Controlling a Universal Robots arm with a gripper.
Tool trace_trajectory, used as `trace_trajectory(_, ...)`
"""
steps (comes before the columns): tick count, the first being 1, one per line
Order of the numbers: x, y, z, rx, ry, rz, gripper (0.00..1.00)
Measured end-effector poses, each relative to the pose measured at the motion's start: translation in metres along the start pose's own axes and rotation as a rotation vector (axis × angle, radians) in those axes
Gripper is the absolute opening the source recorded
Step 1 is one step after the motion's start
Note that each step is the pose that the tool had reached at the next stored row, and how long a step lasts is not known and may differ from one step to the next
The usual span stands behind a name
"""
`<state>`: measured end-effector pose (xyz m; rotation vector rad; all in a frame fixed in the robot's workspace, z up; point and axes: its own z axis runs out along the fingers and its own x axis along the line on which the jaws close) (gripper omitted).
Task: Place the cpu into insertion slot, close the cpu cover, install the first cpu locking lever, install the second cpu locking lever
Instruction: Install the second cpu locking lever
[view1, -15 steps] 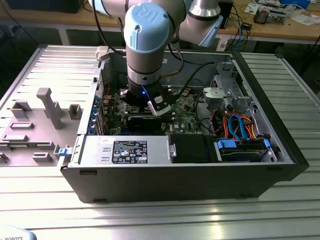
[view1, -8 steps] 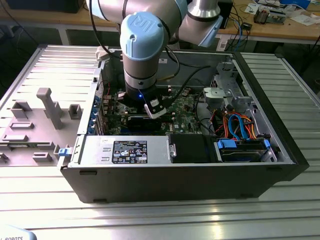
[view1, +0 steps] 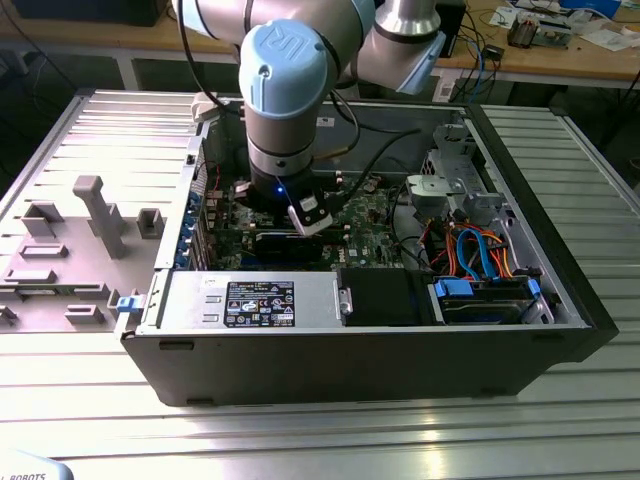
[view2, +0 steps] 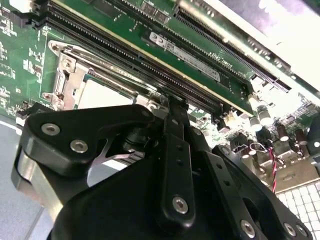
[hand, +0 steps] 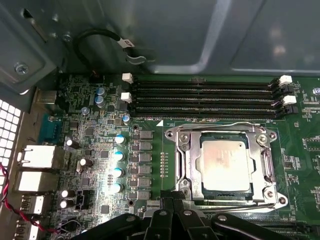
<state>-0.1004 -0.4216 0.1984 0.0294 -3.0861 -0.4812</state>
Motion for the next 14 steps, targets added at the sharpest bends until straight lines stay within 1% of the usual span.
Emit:
trace_trajectory(3, 0.0004, 0.0015, -0.0048, 0.0001, 0.0, 0.0, 0.11)
trace_trajectory(5, 0.0007, 0.003, -0.0094, 0.0, 0.0, 0.0, 0.11)
trace_trajectory(6, 0.0008, 0.0045, -0.0138, 0.0, 0.0, 0.0, 0.11)
trace_trajectory(7, 0.0008, 0.0049, -0.0152, -0.0001, 0.0, 0.0, 0.11)
trace_trajectory(14, 0.0008, 0.0051, -0.0158, 0.0, 0.0, 0.0, 0.11)
